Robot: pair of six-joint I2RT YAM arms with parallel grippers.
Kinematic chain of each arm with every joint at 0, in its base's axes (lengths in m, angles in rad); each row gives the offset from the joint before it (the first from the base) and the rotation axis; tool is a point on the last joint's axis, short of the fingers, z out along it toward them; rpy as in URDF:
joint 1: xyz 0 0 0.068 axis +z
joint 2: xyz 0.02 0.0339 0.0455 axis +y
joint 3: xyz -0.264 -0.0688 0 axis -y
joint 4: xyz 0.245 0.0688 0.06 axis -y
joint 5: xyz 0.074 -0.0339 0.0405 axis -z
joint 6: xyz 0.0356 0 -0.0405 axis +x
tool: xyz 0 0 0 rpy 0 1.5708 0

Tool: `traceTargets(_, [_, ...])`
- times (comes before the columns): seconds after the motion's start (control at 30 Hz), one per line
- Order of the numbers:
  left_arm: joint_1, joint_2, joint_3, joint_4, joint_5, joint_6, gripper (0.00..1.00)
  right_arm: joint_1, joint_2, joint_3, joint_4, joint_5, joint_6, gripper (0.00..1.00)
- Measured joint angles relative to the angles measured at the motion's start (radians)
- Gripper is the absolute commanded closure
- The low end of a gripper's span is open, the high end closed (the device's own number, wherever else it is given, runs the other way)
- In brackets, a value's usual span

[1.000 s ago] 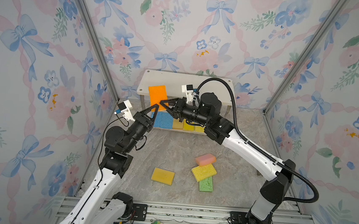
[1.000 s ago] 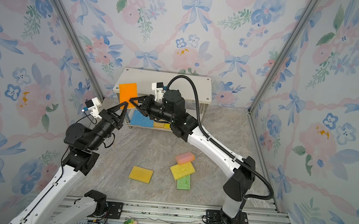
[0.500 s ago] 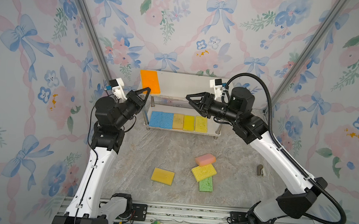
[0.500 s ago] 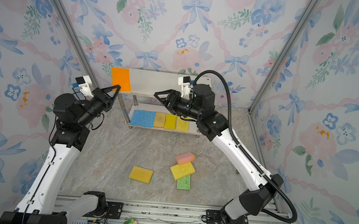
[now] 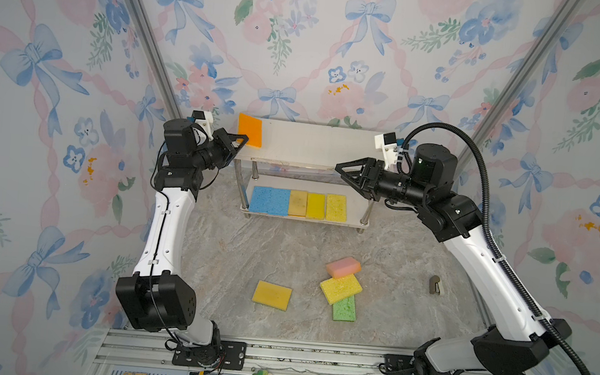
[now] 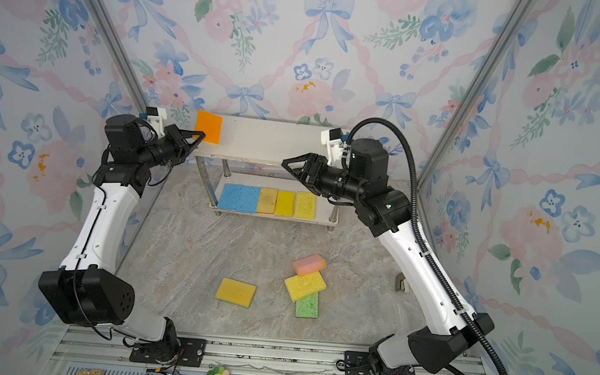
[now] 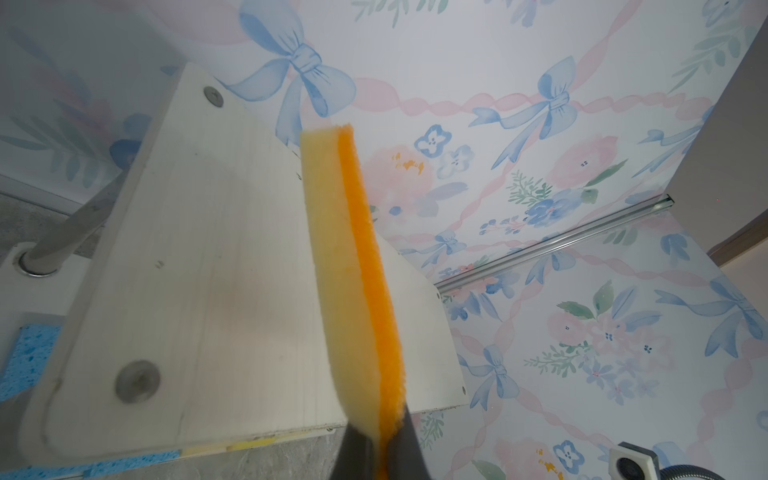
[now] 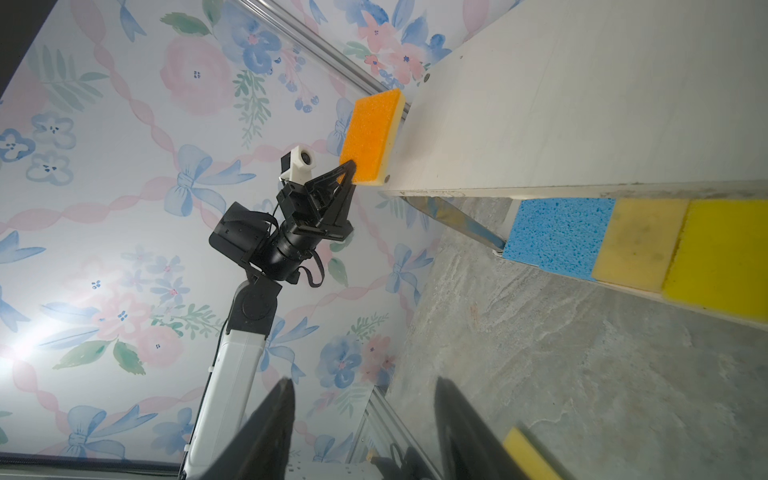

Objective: Place and organize the cleaning sponges onto the shelf
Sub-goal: 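Set the orange sponge flat on the upper shelf with the left gripper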

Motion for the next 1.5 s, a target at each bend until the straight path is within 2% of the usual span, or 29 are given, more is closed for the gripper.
traceTargets(0.3, [-0.001,0.005,-0.005,-0.006,0.057,-0.005,1.0,-0.006,0.018,0.002,-0.013,-0.015,-0.018,0.42])
traceTargets(0.57, [-0.002,0.011,-0.047,-0.048,0.058,-0.013,1.0,-0.005,0.05,0.003,-0.011,-0.016,-0.018,0.42])
traceTargets(0.73, [0.005,0.022,-0.043,-0.069,0.053,-0.013,0.86,-0.004,0.05,0.003,-0.005,-0.015,-0.018,0.41])
traceTargets(0.8, [0.009,0.028,-0.039,-0.078,0.048,-0.014,0.73,-0.002,0.05,0.003,-0.004,-0.015,-0.018,0.41])
traceTargets(0.93, [0.014,0.037,-0.029,-0.09,0.041,-0.018,0.58,-0.002,0.049,-0.005,0.007,-0.015,-0.016,0.41])
traceTargets(1.13, [0.016,0.056,0.017,-0.098,0.034,-0.018,0.26,0.003,0.046,-0.037,0.034,-0.014,-0.013,0.41])
traceTargets(1.23, [0.017,0.064,0.055,-0.121,0.02,-0.003,0.02,0.003,0.046,-0.038,0.036,-0.014,-0.013,0.41])
traceTargets(1.5, [0.025,0.069,0.129,-0.208,-0.039,0.037,0.02,0.002,0.045,-0.044,0.067,-0.015,0.003,0.41])
